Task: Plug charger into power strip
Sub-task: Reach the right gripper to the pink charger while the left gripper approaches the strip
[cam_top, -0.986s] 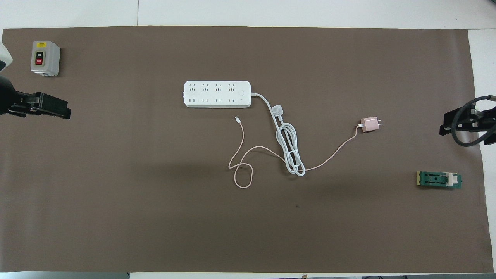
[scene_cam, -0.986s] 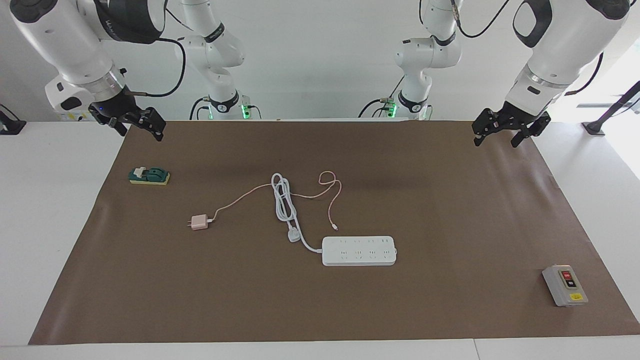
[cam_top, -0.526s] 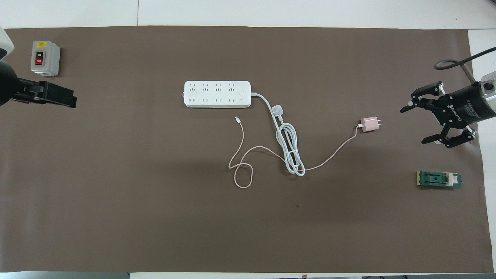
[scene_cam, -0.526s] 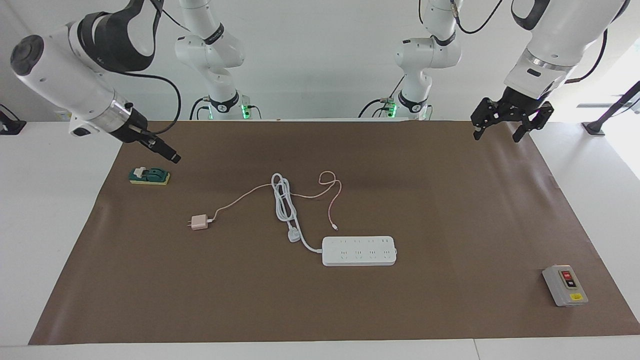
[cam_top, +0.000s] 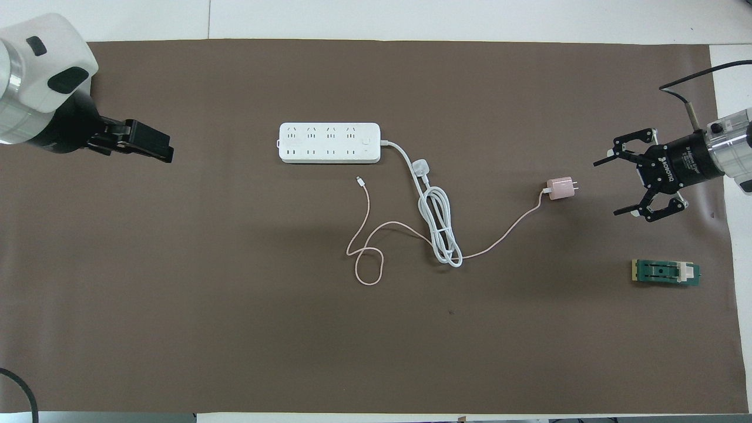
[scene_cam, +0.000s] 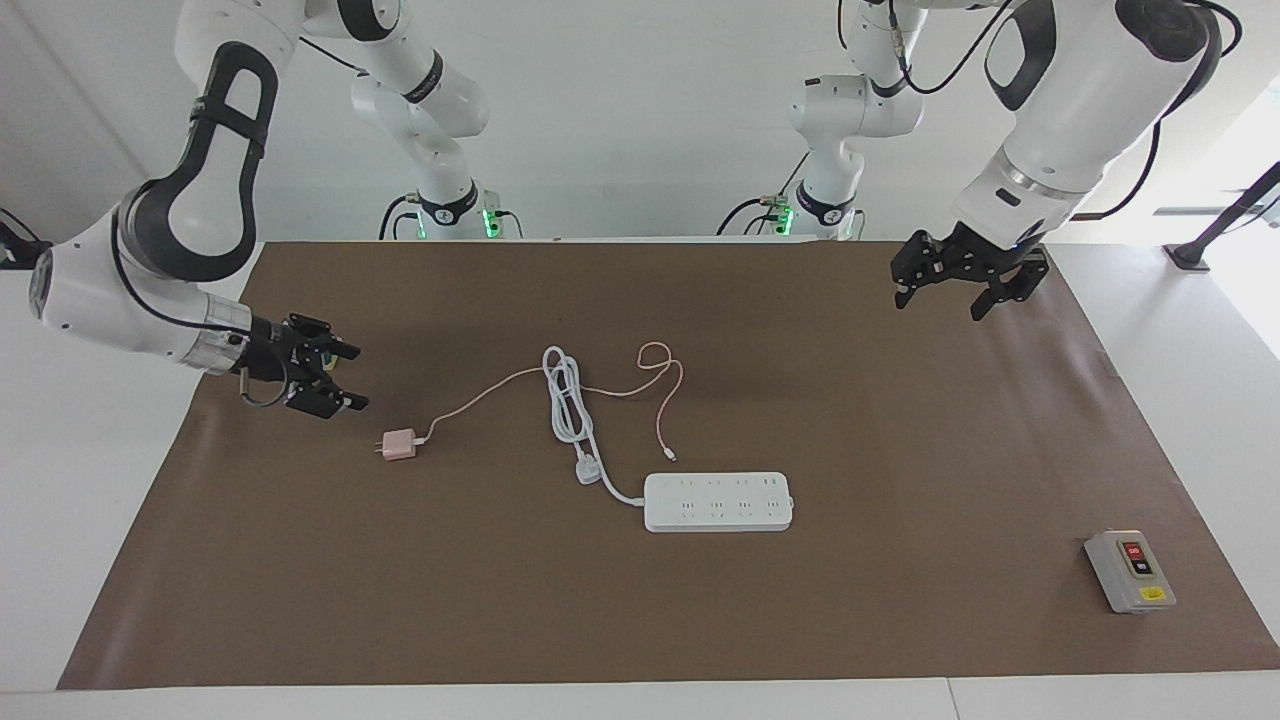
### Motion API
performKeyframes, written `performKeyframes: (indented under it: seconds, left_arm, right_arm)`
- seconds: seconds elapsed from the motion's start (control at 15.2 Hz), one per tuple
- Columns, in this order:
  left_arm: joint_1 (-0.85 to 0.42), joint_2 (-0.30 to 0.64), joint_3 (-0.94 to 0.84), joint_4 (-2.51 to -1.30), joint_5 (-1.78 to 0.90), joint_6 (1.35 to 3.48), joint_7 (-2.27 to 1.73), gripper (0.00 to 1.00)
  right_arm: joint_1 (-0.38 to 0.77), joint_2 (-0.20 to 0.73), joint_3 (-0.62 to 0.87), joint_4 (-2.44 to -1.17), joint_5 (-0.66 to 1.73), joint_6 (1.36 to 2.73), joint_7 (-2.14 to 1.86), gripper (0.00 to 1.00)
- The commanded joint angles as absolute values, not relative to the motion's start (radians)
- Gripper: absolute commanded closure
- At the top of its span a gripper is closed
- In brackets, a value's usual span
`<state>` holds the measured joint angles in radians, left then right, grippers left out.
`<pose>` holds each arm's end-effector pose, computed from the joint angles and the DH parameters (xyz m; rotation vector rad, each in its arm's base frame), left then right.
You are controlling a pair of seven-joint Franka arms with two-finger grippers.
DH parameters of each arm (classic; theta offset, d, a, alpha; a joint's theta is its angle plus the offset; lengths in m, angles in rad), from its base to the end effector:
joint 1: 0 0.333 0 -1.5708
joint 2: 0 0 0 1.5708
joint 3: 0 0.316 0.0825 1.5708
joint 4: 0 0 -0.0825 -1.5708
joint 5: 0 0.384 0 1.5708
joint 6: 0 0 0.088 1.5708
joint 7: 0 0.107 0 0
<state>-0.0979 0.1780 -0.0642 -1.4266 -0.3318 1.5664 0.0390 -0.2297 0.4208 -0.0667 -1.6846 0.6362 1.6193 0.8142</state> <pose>0.5947 -0.1291 0.5950 2.7869 -0.2732 -0.0826 0.6067 -0.1175 0.3435 -2.0470 1.5638 0.8124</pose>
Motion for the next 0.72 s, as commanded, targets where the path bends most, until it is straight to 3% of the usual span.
performKeyframes:
  seconds: [0.0, 0.33, 0.66]
  left_arm:
    - [-0.026, 0.224, -0.058, -1.391, -0.556, 1.502, 0.046, 0.00]
    - [0.061, 0.327, -0.060, -1.442, -0.975, 1.454, 0.075, 0.00]
    - [0.063, 0.429, -0.061, -1.448, -1.220, 1.468, 0.233, 0.00]
  right_arm:
    - [-0.245, 0.505, -0.060, -1.603, 0.686, 1.602, 0.838, 0.00]
    - [-0.255, 0.596, -0.057, -1.589, 0.706, 1.583, 0.824, 0.00]
    - [-0.259, 0.649, -0.057, -1.585, 0.756, 1.585, 0.792, 0.00]
